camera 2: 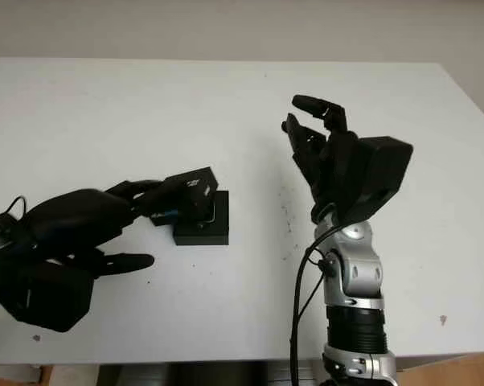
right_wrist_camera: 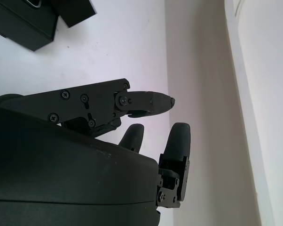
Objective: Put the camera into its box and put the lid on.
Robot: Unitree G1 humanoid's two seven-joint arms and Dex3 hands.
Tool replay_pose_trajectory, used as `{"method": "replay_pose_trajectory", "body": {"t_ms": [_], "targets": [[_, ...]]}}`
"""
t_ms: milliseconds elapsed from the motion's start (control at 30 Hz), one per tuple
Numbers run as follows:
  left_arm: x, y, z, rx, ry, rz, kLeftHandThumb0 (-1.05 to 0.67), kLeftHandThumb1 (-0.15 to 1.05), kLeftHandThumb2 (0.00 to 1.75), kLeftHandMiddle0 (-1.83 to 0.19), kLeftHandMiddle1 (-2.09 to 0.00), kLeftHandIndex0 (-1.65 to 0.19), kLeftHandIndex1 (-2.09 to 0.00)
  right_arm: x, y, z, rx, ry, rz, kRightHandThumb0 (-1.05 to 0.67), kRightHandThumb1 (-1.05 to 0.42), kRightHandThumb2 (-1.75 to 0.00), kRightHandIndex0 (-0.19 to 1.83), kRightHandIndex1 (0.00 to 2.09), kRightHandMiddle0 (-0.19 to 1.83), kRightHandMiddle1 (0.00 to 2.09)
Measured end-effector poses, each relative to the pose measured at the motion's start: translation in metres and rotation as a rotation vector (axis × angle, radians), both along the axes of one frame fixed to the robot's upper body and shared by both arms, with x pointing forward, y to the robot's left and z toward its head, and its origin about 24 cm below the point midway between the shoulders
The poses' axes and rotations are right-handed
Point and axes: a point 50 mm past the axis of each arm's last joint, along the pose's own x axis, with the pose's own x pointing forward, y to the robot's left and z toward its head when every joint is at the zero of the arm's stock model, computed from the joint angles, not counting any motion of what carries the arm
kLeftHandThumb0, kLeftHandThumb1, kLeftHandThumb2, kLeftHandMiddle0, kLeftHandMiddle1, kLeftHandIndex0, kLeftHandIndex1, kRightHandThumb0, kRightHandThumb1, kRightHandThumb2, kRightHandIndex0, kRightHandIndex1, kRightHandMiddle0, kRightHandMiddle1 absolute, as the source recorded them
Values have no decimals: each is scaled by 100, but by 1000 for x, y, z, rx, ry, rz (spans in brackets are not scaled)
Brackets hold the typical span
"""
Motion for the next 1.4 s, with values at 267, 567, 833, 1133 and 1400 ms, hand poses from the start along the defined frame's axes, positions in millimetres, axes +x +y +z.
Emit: {"method": "replay_pose_trajectory", "body": {"t_ms": [267,567,833,1133,1400], "targets": [[-9,-2,-9,-148,-5,39,-87,105,83,-11,-19,-9,-6,0,1,-3,-4,12,3,-25,-105,-24,3,123,-4,145],[-14,-11,-16,-303,6,98,-83,105,80,-13,-14,-5,-4,0,1,-6,-3,23,17,-27,-105,-24,4,122,-5,145],[-11,-26,-14,-410,-51,74,-82,105,78,-12,-9,-3,-4,0,1,-8,-3,28,22,-28,-105,-24,4,117,-5,142],[-14,-39,7,-476,-88,8,-83,105,77,-15,-8,-5,-6,-1,1,-9,1,38,15,-28,-105,-23,7,115,-2,141],[-21,-37,19,-486,-114,19,-78,105,79,-15,-7,-5,-6,0,1,-11,8,44,21,-28,-105,-22,6,114,-3,142]]}}
